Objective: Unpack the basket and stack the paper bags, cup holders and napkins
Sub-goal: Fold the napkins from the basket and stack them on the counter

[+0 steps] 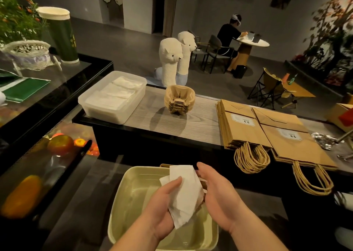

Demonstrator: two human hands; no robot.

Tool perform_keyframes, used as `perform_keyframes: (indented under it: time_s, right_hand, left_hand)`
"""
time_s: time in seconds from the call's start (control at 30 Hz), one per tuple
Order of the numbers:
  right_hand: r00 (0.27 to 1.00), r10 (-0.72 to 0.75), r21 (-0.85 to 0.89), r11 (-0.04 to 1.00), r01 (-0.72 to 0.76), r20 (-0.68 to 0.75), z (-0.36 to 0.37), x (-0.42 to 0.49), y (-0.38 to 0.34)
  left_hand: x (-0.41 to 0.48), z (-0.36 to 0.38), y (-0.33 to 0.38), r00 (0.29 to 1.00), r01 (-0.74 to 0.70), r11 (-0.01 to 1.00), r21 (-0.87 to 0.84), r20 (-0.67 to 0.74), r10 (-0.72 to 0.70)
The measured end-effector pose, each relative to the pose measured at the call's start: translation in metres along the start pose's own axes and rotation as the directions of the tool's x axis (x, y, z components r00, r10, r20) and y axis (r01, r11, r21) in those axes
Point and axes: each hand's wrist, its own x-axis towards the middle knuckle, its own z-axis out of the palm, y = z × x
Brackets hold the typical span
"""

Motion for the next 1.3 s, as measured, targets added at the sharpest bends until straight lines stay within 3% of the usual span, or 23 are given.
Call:
perform_keyframes:
  time_s: [0.1,0.23,0.3,0.4,0.57,0.73,0.8,0.9,0.97,1.07,1.2,1.3]
  right_hand:
    - [0.979,-0.166,-0.340,0.933,0.116,-0.122,-0.004,0.000,0.009]
    - [0.880,-0.447,-0.656,0.715,0.242,-0.163,-0.004,-0.005,0.020]
    - [0.791,-0.585,-0.741,0.608,0.284,-0.177,-0.001,-0.006,0.026]
    - [0.699,-0.651,-0.693,0.650,0.311,-0.296,0.001,-0.008,0.036]
    - [0.900,-0.372,-0.588,0.789,0.178,-0.228,0.004,-0.006,0.046]
    - [0.905,-0.356,-0.579,0.798,0.166,-0.231,0.011,-0.012,0.042]
    - [0.887,-0.395,-0.682,0.719,0.138,-0.238,0.009,-0.016,0.037]
    - [0.883,-0.427,-0.876,0.481,0.040,-0.195,0.006,-0.018,0.030]
    - [0.906,-0.386,-0.904,0.428,0.008,-0.175,0.007,-0.020,0.025]
    - [0.930,-0.333,-0.869,0.495,0.031,-0.157,0.006,-0.024,0.015]
    - [0.931,-0.351,-0.624,0.751,0.216,-0.100,0.009,-0.026,-0.001]
    - [0.928,-0.372,-0.502,0.805,0.317,-0.011,0.021,-0.019,-0.005]
  left_hand:
    - [-0.001,0.004,0.003,1.000,-0.022,1.000,0.005,-0.004,0.022]
    - [-0.002,0.007,0.006,0.999,-0.049,0.997,-0.060,0.018,0.050]
    - [-0.003,0.010,0.006,0.998,-0.056,0.994,-0.093,0.034,0.059]
    - [-0.002,0.012,0.007,0.995,-0.097,0.986,-0.133,0.011,0.100]
    - [-0.005,0.013,0.010,0.982,-0.191,0.972,-0.137,-0.017,0.190]
    - [0.000,0.009,0.001,0.944,-0.320,0.946,-0.050,-0.100,0.314]
    - [0.001,0.007,-0.002,0.921,-0.373,0.927,-0.030,-0.135,0.366]
    - [0.000,0.005,-0.003,0.906,-0.398,0.917,-0.024,-0.165,0.389]
    - [0.001,0.003,-0.004,0.895,-0.405,0.914,-0.006,-0.207,0.395]
    - [0.002,0.002,-0.005,0.885,-0.418,0.908,-0.012,-0.231,0.404]
    - [0.003,0.000,-0.009,0.891,-0.413,0.911,0.014,-0.201,0.407]
    - [-0.001,0.006,-0.013,0.912,-0.385,0.922,0.037,-0.140,0.387]
